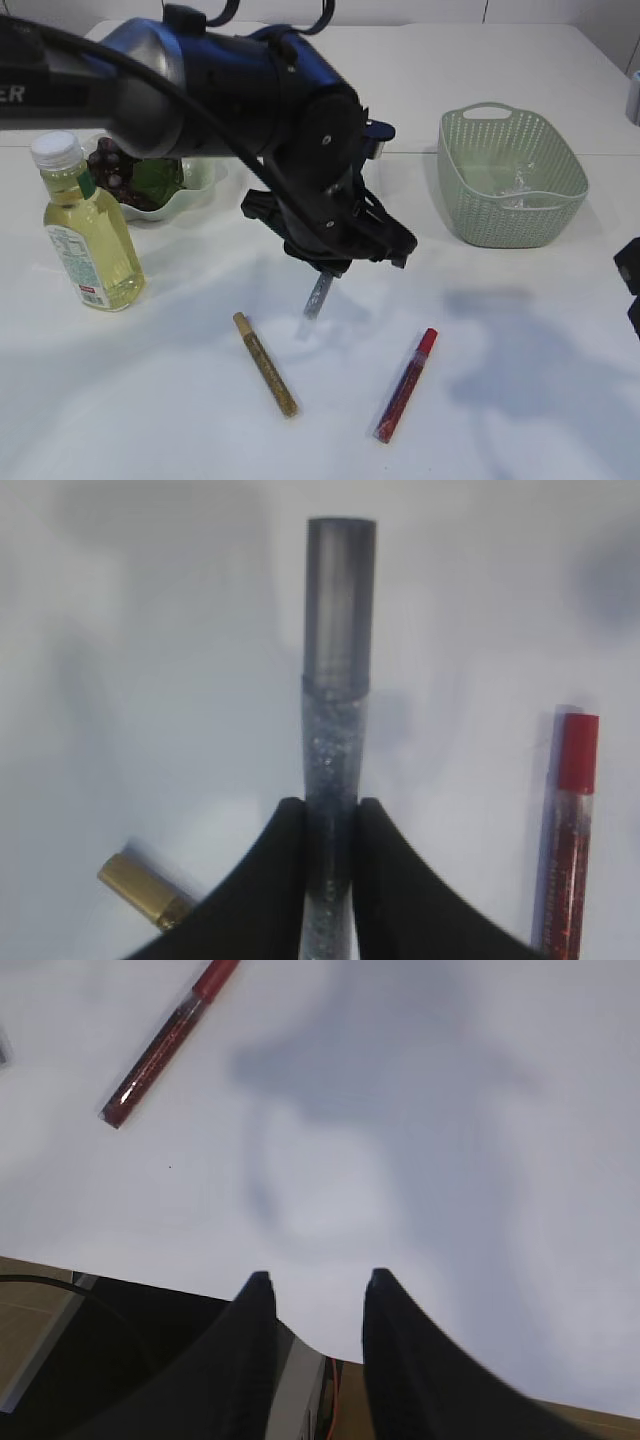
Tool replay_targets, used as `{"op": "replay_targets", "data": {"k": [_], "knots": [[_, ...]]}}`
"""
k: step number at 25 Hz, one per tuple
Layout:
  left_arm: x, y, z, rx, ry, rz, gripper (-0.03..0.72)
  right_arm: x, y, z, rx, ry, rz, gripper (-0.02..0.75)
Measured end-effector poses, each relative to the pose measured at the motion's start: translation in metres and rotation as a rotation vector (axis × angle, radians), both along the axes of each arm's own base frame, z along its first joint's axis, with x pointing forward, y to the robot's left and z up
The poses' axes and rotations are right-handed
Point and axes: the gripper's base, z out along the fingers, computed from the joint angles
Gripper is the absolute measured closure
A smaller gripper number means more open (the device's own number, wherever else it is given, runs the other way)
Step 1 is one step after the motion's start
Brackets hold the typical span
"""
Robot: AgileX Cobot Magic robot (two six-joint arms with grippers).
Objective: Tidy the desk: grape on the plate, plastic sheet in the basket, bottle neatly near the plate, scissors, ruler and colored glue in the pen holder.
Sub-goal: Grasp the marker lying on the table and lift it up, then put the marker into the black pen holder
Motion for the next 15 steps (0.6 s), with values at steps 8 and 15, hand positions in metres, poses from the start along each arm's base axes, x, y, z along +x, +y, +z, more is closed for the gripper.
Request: {"op": "replay_targets", "data": {"k": [8, 15], "knots": [[0.011, 0.010, -0.008, -0.097, -0.048, -0.046, 0.636, 0.000, 0.000, 0.000, -0.005, -0.002, 0.000, 0.483], [0.028, 0.017, 0.021, -0.254, -0.174, -0.029, 0.641, 0.000, -0.001, 0.000, -0.006, -0.003, 0.000, 0.483]]}}
